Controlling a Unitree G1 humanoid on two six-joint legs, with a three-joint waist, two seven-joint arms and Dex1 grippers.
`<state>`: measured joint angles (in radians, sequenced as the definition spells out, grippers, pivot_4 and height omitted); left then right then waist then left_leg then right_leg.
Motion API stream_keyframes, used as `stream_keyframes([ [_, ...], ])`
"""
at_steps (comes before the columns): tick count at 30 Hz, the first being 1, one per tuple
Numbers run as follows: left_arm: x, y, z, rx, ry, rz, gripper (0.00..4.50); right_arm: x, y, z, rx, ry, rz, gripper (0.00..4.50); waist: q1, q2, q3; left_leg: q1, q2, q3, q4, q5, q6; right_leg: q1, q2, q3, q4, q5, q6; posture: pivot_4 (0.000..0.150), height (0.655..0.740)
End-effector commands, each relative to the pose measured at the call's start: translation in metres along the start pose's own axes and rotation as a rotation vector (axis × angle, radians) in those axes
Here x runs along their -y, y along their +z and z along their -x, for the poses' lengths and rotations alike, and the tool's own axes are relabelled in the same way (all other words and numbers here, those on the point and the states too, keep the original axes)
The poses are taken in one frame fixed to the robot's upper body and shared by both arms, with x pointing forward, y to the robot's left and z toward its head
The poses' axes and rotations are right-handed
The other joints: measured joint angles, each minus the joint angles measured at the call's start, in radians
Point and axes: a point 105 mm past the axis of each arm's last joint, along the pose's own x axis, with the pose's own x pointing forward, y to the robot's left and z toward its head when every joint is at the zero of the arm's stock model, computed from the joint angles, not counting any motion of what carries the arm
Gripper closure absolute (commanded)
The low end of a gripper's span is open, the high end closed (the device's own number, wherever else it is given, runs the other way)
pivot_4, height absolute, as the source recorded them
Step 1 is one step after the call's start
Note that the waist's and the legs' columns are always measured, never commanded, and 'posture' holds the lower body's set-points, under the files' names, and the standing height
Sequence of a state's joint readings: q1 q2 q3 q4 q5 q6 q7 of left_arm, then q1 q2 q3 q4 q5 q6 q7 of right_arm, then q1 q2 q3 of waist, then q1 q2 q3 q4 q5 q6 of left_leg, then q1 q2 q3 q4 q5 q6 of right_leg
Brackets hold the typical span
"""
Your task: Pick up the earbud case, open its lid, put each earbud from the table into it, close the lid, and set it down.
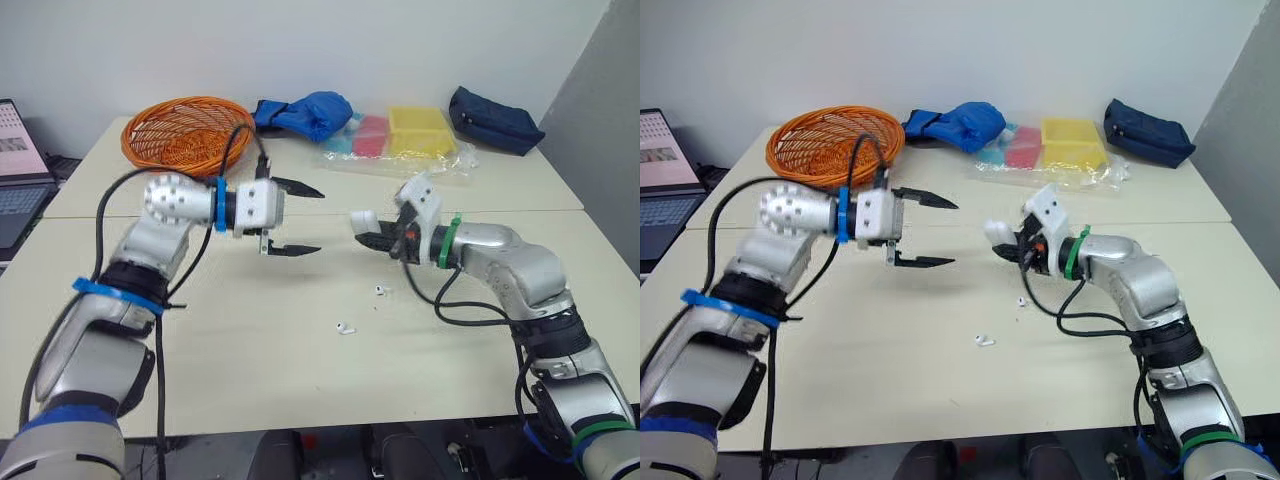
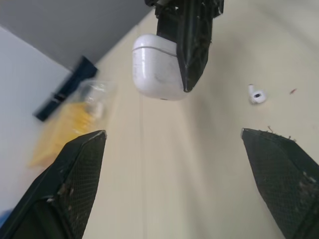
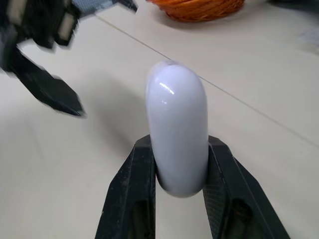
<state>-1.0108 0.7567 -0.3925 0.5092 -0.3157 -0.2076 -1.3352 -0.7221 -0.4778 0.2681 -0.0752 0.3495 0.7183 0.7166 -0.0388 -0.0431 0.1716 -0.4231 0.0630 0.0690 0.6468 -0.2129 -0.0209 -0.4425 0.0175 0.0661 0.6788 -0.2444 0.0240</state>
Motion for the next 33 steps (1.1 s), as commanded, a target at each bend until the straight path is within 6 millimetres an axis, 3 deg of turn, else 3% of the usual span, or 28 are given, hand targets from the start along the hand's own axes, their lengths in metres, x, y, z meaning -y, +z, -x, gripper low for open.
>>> stream_keyframes([
  [1,-0.004,0.029,-0.003,-0.027,-0.144,0.068,0.00,-0.013,0.013,-0.010,0.020,0.018,0.161,3.64,-0.003,0.000,0.000,0.000,0.000,0.000,0.000,0.000,0.000,0.000,0.000,0.000,0.000,0.000,-0.001,0.150,0.7400],
  [11,-0.004,0.024,-0.014,-0.110,-0.214,0.026,0.00,-0.013,0.019,-0.020,0.045,-0.009,0.181,3.64,-0.004,0.000,0.000,-0.001,0.001,-0.005,-0.001,0.000,0.000,-0.001,0.001,-0.003,0.002,-0.002,-0.004,0.150,0.7400],
  [14,-0.003,0.018,-0.017,-0.126,-0.218,0.032,0.57,-0.013,0.021,-0.018,0.051,-0.021,0.176,3.64,-0.003,0.000,0.000,-0.001,0.001,-0.005,-0.001,0.000,0.000,0.000,0.001,-0.004,0.002,-0.002,-0.004,0.150,0.7400],
  [17,-0.008,0.018,-0.023,-0.123,-0.188,0.044,1.51,-0.014,0.022,-0.017,0.047,-0.017,0.182,3.64,0.003,0.000,0.000,-0.001,0.001,-0.005,0.000,0.000,0.000,0.000,0.001,-0.004,0.002,-0.002,-0.004,0.150,0.7400],
  [33,-0.015,0.010,-0.025,-0.142,-0.159,0.032,1.51,-0.020,0.022,-0.017,0.035,0.000,0.190,3.64,0.005,0.000,0.000,-0.002,0.000,-0.006,0.000,0.000,0.000,-0.001,0.001,-0.004,0.002,-0.002,-0.004,0.150,0.7400],
])
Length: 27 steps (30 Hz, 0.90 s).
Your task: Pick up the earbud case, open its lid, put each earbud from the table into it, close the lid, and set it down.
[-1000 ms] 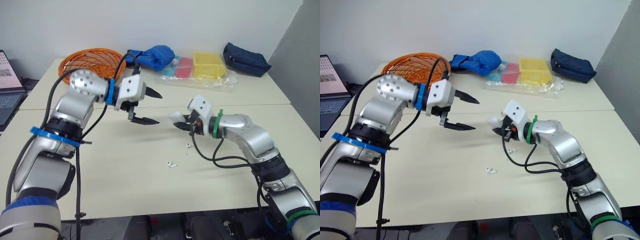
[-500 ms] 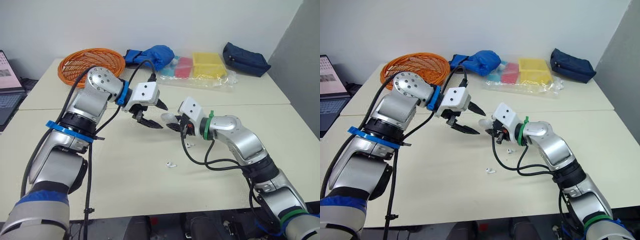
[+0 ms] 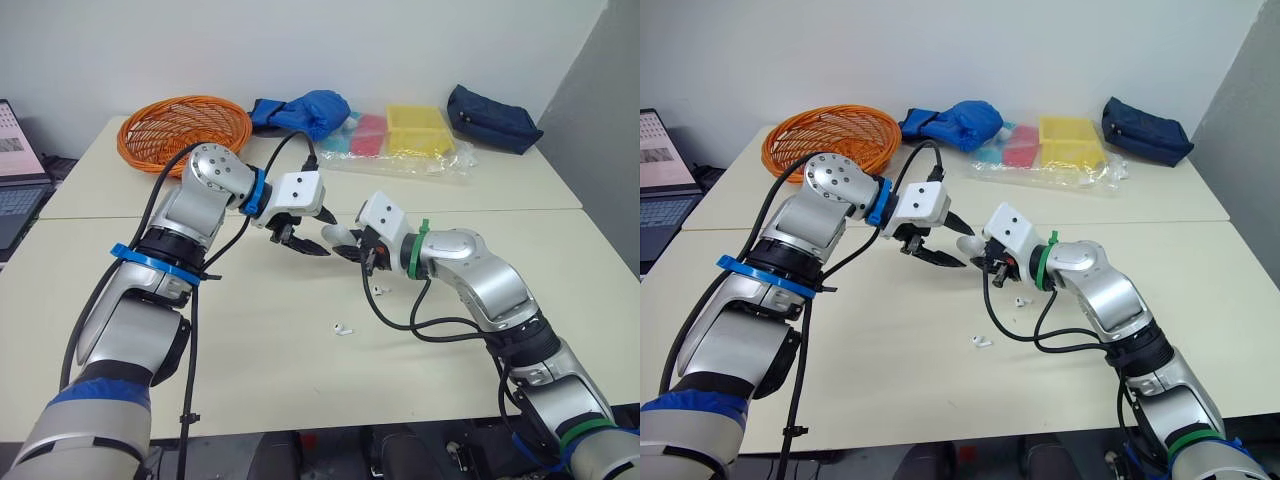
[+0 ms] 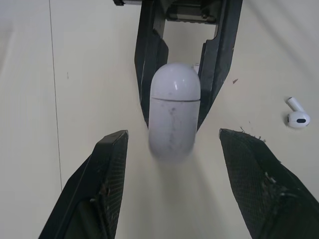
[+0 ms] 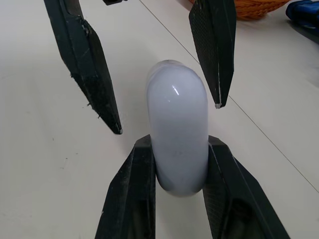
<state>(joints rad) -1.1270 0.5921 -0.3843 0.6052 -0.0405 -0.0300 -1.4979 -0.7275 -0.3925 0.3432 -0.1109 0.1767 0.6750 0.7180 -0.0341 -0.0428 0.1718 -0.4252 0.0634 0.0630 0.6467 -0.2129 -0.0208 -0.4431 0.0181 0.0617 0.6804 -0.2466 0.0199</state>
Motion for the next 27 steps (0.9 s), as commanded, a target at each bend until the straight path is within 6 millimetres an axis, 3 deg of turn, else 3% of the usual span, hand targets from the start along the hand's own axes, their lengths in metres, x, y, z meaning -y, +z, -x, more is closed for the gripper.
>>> stream_keyframes([
  [1,-0.013,0.016,0.013,0.020,0.050,-0.058,1.51,0.002,0.015,0.005,0.043,-0.013,0.043,3.64,0.000,0.000,0.000,0.000,0.000,0.000,0.000,0.000,0.000,0.000,0.000,0.000,0.000,0.000,0.000,0.150,0.7400],
  [18,-0.009,0.018,0.008,0.024,0.017,-0.058,1.51,0.001,0.017,0.003,0.051,-0.008,0.034,3.64,0.000,0.000,0.000,0.000,0.000,0.000,0.000,0.000,0.000,0.000,0.000,0.000,0.000,0.000,0.000,0.150,0.7400],
  [21,-0.008,0.018,0.009,0.021,0.012,-0.056,2.03,0.001,0.018,0.003,0.055,-0.006,0.032,3.64,0.000,0.000,0.000,0.000,0.000,0.000,0.000,0.000,0.000,0.000,0.000,0.000,0.000,0.000,0.000,0.150,0.7400],
  [26,-0.002,0.015,0.007,0.008,-0.029,-0.036,3.64,0.001,0.020,0.003,0.061,-0.003,0.035,3.64,0.000,0.000,0.000,0.000,0.000,0.000,0.000,0.000,0.000,0.000,0.000,0.000,0.000,0.000,0.000,0.150,0.7400],
  [27,-0.001,0.014,0.007,0.004,-0.032,-0.035,3.76,0.001,0.021,0.003,0.063,-0.002,0.036,3.64,0.000,0.000,0.000,0.000,0.000,0.000,0.000,0.000,0.000,0.000,0.000,0.000,0.000,0.000,0.000,0.150,0.7400],
])
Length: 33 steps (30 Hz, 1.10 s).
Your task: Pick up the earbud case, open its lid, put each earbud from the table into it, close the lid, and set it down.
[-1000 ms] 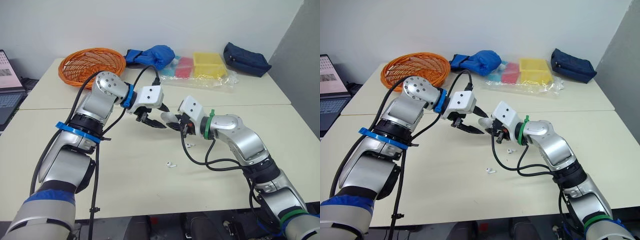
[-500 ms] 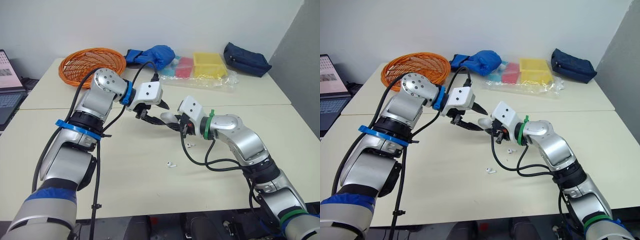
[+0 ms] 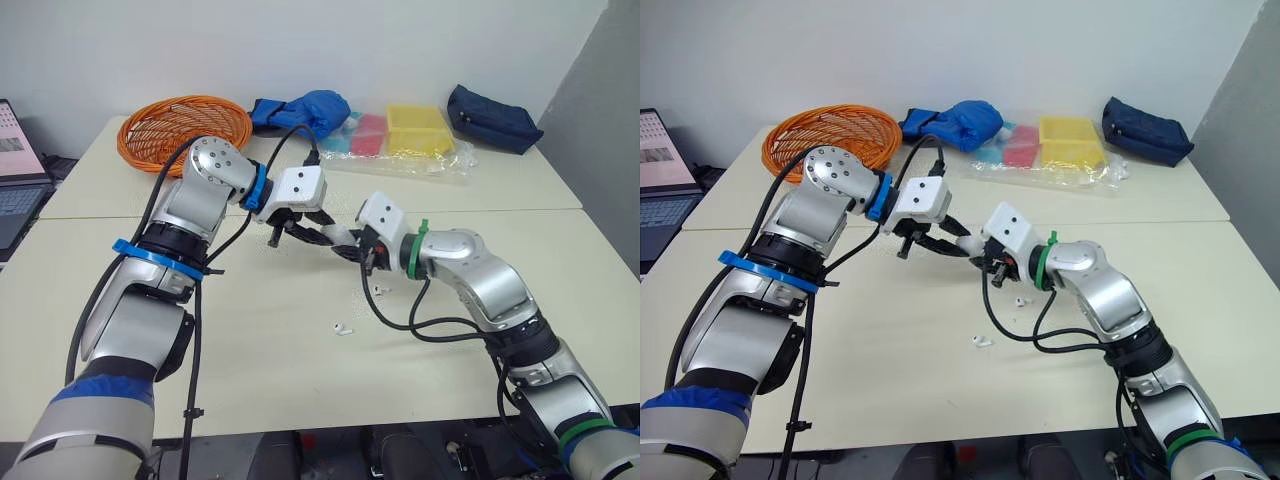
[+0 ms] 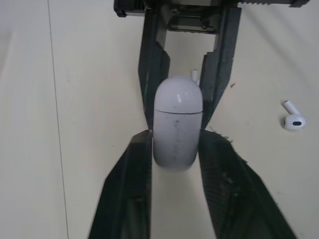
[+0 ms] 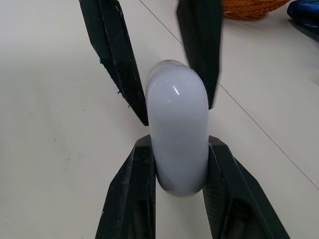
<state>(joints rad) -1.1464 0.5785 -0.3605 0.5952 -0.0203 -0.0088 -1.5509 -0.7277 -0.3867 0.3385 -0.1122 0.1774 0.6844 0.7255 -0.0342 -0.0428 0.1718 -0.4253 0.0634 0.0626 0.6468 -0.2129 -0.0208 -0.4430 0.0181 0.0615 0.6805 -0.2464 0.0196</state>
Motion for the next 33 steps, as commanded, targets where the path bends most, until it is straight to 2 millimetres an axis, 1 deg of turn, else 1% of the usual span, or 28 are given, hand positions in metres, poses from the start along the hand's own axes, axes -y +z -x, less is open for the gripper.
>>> stream_keyframes([
  [1,-0.0001,0.0067,0.0040,0.002,0.002,-0.023,3.76,0.0020,0.0214,0.0032,0.065,-0.010,0.047,3.64,0.000,0.000,0.000,0.000,0.000,0.000,0.000,0.000,0.000,0.000,0.000,0.000,0.000,0.000,0.000,0.150,0.7400],
  [6,-0.0011,0.0067,0.0044,-0.002,0.011,-0.023,3.76,0.0032,0.0242,0.0032,0.072,-0.014,0.051,3.64,0.000,0.000,0.000,0.000,0.000,0.000,0.000,0.000,0.000,0.000,0.000,0.000,0.000,0.000,0.000,0.150,0.7400],
  [15,0.0009,0.0076,0.0040,-0.004,0.003,-0.022,3.76,0.0043,0.0230,0.0034,0.062,-0.016,0.066,3.64,0.000,0.000,0.000,0.000,0.000,0.000,0.000,0.000,0.000,0.000,0.000,0.000,0.000,0.000,0.000,0.150,0.7400],
  [20,0.0048,0.0089,0.0020,0.005,-0.014,-0.033,3.76,0.0043,0.0237,0.0036,0.064,-0.016,0.066,3.64,0.000,0.000,0.000,0.000,0.000,0.000,0.000,0.000,0.000,0.000,0.000,0.000,0.000,0.000,0.000,0.150,0.7400],
  [22,0.0043,0.0090,0.0019,0.005,-0.011,-0.037,3.04,0.0046,0.0236,0.0037,0.062,-0.016,0.069,3.64,0.000,0.000,0.000,0.000,0.000,-0.001,0.000,0.000,0.000,0.000,0.000,0.000,0.000,0.000,-0.001,0.150,0.7400],
  [23,0.0035,0.0091,0.0019,0.005,-0.006,-0.039,2.81,0.0047,0.0237,0.0039,0.063,-0.016,0.069,3.64,0.000,0.000,0.000,0.000,0.000,-0.001,0.000,0.000,0.000,0.000,0.000,0.000,0.000,0.000,-0.001,0.150,0.7400],
  [27,-0.0012,0.0106,0.0018,0.004,0.022,-0.031,1.63,0.0044,0.0229,0.0043,0.060,-0.015,0.069,3.64,0.000,0.000,0.000,0.000,0.000,-0.001,0.001,0.000,0.000,0.000,0.000,0.000,0.000,0.000,0.000,0.150,0.7400],
  [33,-0.0028,0.0111,0.0018,0.003,0.030,-0.032,1.63,0.0048,0.0217,0.0047,0.055,-0.016,0.071,3.64,0.000,0.000,0.000,0.000,0.000,-0.001,0.000,0.000,0.000,0.000,0.000,-0.001,0.000,0.000,-0.001,0.150,0.7400],
])
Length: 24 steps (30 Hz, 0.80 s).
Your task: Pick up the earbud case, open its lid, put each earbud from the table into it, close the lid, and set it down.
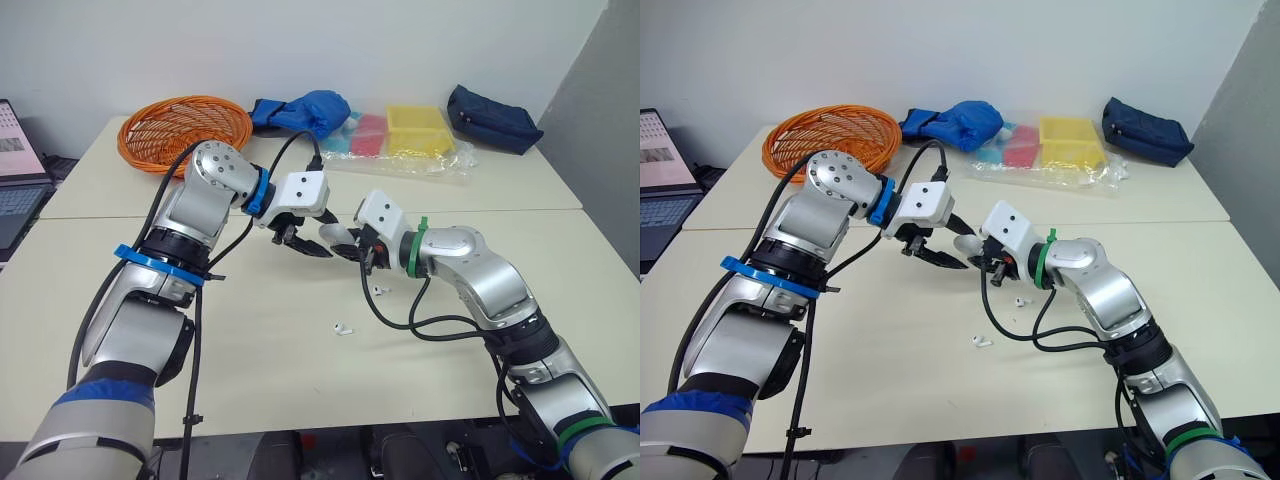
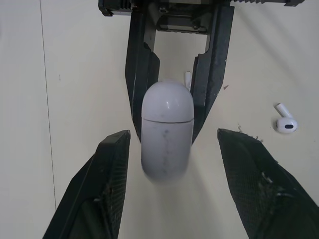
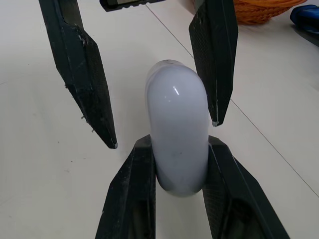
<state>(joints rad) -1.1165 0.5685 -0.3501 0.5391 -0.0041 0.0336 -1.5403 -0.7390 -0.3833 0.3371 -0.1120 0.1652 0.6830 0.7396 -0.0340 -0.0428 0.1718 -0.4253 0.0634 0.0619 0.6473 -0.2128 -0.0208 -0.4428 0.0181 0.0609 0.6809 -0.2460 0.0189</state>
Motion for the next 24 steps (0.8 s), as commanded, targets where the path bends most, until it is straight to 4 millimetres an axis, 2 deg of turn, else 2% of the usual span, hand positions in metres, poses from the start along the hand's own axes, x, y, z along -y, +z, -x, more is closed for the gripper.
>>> stream_keyframes([
  [1,-0.0063,0.0100,0.0075,0.001,0.030,-0.042,1.63,0.0042,0.0180,0.0050,0.051,-0.021,0.055,3.64,0.000,0.000,0.000,0.000,0.000,0.000,0.000,0.000,0.000,0.000,0.000,0.000,0.000,0.000,0.000,0.150,0.7400],
  [6,-0.0055,0.0085,0.0073,-0.006,0.023,-0.035,1.63,0.0042,0.0189,0.0051,0.051,-0.022,0.063,3.64,0.000,0.000,0.000,0.000,0.000,0.000,0.000,0.000,0.000,0.000,0.000,0.000,0.000,0.000,0.000,0.150,0.7400],
  [9,-0.0057,0.0084,0.0074,-0.006,0.022,-0.034,2.21,0.0052,0.0187,0.0046,0.049,-0.024,0.067,3.64,0.000,0.000,0.000,0.000,0.000,0.000,0.000,0.000,0.000,0.000,0.000,0.000,0.000,0.000,0.000,0.150,0.7400],
  [14,-0.0072,0.0105,0.0081,0.000,0.026,-0.033,3.73,0.0062,0.0188,0.0050,0.048,-0.027,0.068,3.64,0.000,0.000,0.000,0.000,0.000,0.000,0.000,0.000,0.000,0.000,0.000,0.000,0.000,0.000,0.000,0.150,0.7400],
  [24,-0.0042,0.0095,0.0066,-0.001,0.011,-0.038,3.75,0.0074,0.0212,0.0047,0.058,-0.038,0.060,3.64,0.000,0.000,0.000,0.000,0.000,0.000,0.000,0.000,0.000,0.000,0.000,0.000,0.000,0.000,0.000,0.150,0.7400],
])
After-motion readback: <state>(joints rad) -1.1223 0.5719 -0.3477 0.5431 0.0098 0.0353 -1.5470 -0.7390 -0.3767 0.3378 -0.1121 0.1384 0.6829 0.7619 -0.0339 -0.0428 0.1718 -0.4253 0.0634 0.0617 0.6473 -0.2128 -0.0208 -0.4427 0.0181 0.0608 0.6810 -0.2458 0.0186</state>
